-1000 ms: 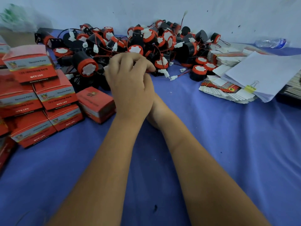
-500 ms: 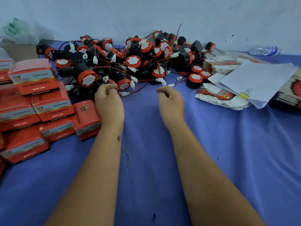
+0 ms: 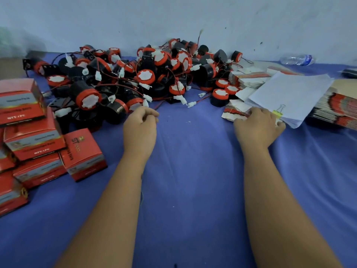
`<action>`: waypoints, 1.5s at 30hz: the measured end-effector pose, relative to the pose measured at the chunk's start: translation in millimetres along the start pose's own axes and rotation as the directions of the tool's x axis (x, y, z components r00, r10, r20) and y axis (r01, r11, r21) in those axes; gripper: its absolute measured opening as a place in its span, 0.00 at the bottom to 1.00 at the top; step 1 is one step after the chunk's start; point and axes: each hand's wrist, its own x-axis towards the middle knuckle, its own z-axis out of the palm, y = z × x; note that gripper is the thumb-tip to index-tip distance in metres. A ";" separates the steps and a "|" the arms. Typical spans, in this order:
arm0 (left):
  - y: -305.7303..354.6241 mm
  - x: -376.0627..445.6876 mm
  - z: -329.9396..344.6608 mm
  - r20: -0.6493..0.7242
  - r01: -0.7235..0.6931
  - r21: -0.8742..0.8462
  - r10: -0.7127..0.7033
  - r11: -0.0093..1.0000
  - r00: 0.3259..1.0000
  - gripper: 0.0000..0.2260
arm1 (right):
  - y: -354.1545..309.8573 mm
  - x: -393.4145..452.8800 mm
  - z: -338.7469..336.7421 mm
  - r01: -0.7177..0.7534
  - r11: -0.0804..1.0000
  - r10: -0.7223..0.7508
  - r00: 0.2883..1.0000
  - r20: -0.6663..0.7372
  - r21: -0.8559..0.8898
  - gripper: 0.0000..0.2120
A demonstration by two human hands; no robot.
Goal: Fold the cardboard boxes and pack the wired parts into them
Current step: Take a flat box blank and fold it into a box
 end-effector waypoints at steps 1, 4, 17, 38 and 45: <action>0.4 -0.8 1.3 0.035 0.003 0.021 -0.004 1.000 0.999 0.13 | 0.4 -1.7 -0.9 0.017 1.000 -0.017 1.000 0.003 -0.012 0.20; 1.9 -2.5 2.4 0.086 0.003 0.076 -0.010 0.997 0.996 0.13 | -0.5 -5.5 -3.8 0.075 0.997 -0.075 0.997 -0.004 -0.015 0.24; 9.2 2.3 2.1 0.390 0.364 -0.555 -0.152 0.748 0.908 0.17 | -107.9 -100.9 -7.1 0.860 0.371 -0.714 0.505 -0.485 0.349 0.15; 8.6 12.8 -30.2 0.089 0.155 -0.723 -0.132 0.673 0.987 0.12 | -92.5 -96.3 10.0 0.328 0.504 -0.652 0.751 0.103 0.799 0.13; 1.8 6.0 -17.5 0.146 -0.201 -0.273 0.247 0.941 0.958 0.31 | -85.2 -90.8 9.3 0.325 0.511 -0.549 0.836 0.011 0.795 0.11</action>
